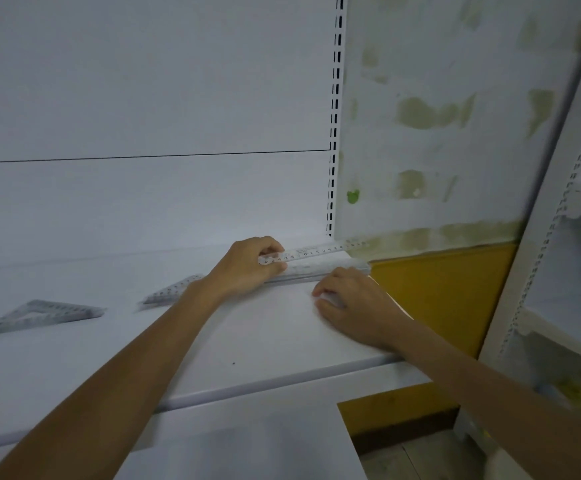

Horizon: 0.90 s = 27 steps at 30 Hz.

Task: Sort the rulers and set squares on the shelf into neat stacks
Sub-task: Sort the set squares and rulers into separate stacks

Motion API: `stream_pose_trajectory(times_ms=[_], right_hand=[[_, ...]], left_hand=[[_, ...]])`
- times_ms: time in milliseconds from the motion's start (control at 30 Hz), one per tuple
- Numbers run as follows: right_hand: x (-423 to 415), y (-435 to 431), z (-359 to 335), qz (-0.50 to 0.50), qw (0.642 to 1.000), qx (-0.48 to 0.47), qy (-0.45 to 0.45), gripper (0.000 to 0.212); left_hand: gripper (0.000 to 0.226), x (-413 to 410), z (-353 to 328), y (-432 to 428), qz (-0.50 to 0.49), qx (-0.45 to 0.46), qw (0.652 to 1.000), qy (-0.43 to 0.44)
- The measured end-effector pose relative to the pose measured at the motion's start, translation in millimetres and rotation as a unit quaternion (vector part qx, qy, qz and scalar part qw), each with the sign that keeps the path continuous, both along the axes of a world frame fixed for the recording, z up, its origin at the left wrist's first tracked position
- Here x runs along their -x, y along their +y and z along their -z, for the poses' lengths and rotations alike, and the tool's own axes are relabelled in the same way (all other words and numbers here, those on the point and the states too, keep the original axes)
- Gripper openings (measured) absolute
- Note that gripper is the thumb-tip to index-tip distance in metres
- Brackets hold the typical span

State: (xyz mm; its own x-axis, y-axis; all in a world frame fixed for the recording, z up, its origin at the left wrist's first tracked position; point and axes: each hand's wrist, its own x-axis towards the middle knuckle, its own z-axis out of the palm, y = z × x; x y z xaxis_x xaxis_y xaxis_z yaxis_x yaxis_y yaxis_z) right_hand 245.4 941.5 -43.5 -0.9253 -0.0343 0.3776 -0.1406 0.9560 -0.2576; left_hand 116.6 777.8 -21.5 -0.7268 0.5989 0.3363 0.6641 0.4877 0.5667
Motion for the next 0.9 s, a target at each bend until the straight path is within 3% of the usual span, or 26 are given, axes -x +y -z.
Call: stream_pose_trajectory(times_ms=[400,567,733,900], right_hand=[[3.0,2.0,-0.1,-0.004,1.0,0.007,-0.008,0.026],[5.1,4.0,1.8,-0.01,1.0,0.006,-0.009,0.024],[5.8,0.8,-6.3,-0.023,0.987,0.16,0.023,0.017],[47.8,-68.0,-32.5,-0.11,0.98,0.154,0.062,0.016]], left_hand=[[0.016,11.8,12.5,2.9,0.015,0.046,0.999,0.021],[0.035,10.9,13.5,1.5,0.009,0.097,0.994,0.047],[0.036,0.6,2.4,-26.9,-0.016,0.048,0.997,0.063],[0.027,-13.8,-10.8,-123.4,-0.084,0.032,0.993,0.081]])
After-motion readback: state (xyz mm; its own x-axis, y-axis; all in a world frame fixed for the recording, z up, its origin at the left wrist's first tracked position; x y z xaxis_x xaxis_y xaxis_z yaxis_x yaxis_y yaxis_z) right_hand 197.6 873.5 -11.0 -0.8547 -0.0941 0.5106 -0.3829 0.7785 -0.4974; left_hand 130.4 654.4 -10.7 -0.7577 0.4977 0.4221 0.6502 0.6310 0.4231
